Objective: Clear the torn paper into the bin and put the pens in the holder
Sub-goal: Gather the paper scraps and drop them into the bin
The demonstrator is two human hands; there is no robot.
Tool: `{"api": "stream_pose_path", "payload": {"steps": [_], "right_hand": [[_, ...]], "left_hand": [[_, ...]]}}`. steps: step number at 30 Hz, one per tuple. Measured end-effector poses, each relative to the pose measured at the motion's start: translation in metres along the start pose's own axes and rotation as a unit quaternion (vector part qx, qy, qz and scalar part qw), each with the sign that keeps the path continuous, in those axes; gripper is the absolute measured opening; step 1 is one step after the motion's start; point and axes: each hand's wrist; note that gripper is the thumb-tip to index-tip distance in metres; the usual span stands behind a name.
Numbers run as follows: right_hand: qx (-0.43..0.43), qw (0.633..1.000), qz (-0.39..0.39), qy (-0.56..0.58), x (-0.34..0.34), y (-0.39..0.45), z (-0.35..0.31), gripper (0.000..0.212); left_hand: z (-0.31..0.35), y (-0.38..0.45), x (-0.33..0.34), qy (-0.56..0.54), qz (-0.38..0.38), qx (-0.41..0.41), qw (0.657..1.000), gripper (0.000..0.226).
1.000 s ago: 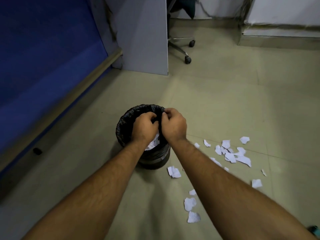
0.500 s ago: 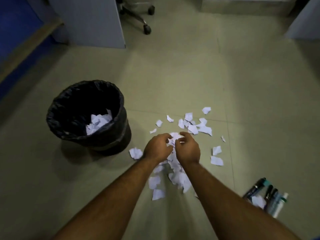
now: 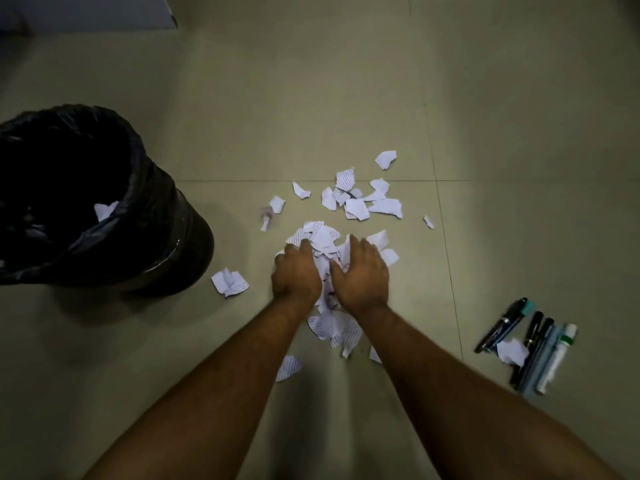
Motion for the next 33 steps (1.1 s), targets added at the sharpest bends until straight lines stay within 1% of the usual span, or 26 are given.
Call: {"api": "stream_pose_path", "payload": {"steps": [2, 3, 4, 6, 7, 8, 9, 10, 12, 14, 15, 17, 18, 19, 22, 25, 27, 29, 31, 33], "right_hand": [[-0.027, 0.999, -0.004, 0.026, -0.002, 0.0, 0.0, 0.075], [-0.036, 0.999, -0.017, 0.017, -0.005, 0.001, 0.002, 0.079], [-0.051, 0.998, -0.038, -0.007, -0.009, 0.002, 0.004, 0.085], [-0.088, 0.989, -0.087, -0.081, -0.01, 0.003, 0.01, 0.098], [-0.105, 0.983, -0.107, -0.104, -0.01, 0.003, 0.01, 0.102], [-0.114, 0.98, -0.117, -0.11, -0.009, 0.004, 0.01, 0.104], [-0.116, 0.979, -0.124, -0.113, -0.008, 0.005, 0.009, 0.104], [-0.115, 0.977, -0.132, -0.121, -0.007, 0.005, 0.008, 0.102], [-0.109, 0.974, -0.14, -0.143, -0.008, 0.003, 0.008, 0.092], [-0.105, 0.976, -0.127, -0.143, -0.006, -0.002, 0.011, 0.071], [-0.113, 0.979, -0.107, -0.131, -0.004, -0.006, 0.011, 0.058], [-0.137, 0.984, -0.051, -0.105, 0.002, -0.013, 0.009, 0.03], [-0.145, 0.984, -0.031, -0.097, 0.004, -0.016, 0.009, 0.02], [-0.152, 0.984, -0.02, -0.092, 0.005, -0.016, 0.008, 0.015], [-0.139, 0.988, -0.038, -0.056, 0.006, -0.016, 0.009, 0.015], [-0.095, 0.994, -0.058, 0.013, 0.005, -0.014, 0.012, 0.02], [-0.054, 0.995, -0.043, 0.078, 0.0, -0.014, 0.011, 0.024], [0.0, 0.989, -0.018, 0.145, -0.007, -0.015, 0.006, 0.024], [0.044, 0.979, 0.0, 0.198, -0.015, -0.017, -0.005, 0.024], [0.062, 0.967, 0.012, 0.246, -0.026, -0.018, -0.023, 0.022]], "left_hand": [[-0.002, 0.002, 0.002, 0.008, 0.039, 0.072, 0.997, 0.056], [-0.006, 0.005, 0.0, 0.018, 0.037, 0.104, 0.994, 0.065], [-0.011, 0.011, -0.003, 0.035, 0.009, 0.135, 0.99, 0.077], [-0.015, 0.023, -0.009, 0.089, -0.101, 0.176, 0.975, 0.104], [-0.016, 0.027, -0.01, 0.126, -0.147, 0.192, 0.962, 0.114], [-0.016, 0.031, -0.01, 0.165, -0.169, 0.204, 0.95, 0.12], [-0.015, 0.031, -0.009, 0.195, -0.17, 0.211, 0.943, 0.118], [-0.014, 0.028, -0.007, 0.211, -0.155, 0.211, 0.942, 0.11], [-0.012, 0.018, -0.006, 0.204, -0.099, 0.209, 0.951, 0.083], [-0.012, 0.009, -0.005, 0.182, -0.048, 0.208, 0.96, 0.054], [-0.012, 0.004, -0.005, 0.172, -0.034, 0.204, 0.963, 0.046], [-0.013, -0.004, -0.005, 0.155, -0.038, 0.19, 0.969, 0.042], [-0.014, -0.007, -0.005, 0.143, -0.041, 0.183, 0.972, 0.041], [-0.014, -0.01, -0.005, 0.126, -0.04, 0.175, 0.976, 0.037], [-0.018, -0.015, -0.001, 0.056, -0.027, 0.134, 0.989, 0.023], [-0.021, -0.021, -0.002, -0.029, 0.012, 0.064, 0.997, 0.021], [-0.025, -0.024, -0.004, -0.114, 0.055, 0.016, 0.992, 0.026], [-0.028, -0.023, -0.008, -0.183, 0.068, -0.026, 0.98, 0.027], [-0.028, -0.024, -0.016, -0.219, 0.077, -0.042, 0.972, 0.025], [-0.026, -0.027, -0.033, -0.24, 0.096, -0.038, 0.965, 0.02]]}}
Point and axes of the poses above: each hand's wrist, its own y-axis towards the middle knuckle, its own x-axis out of the palm, z = x × y, and after that the axes turned 1 degree about y, right-handed
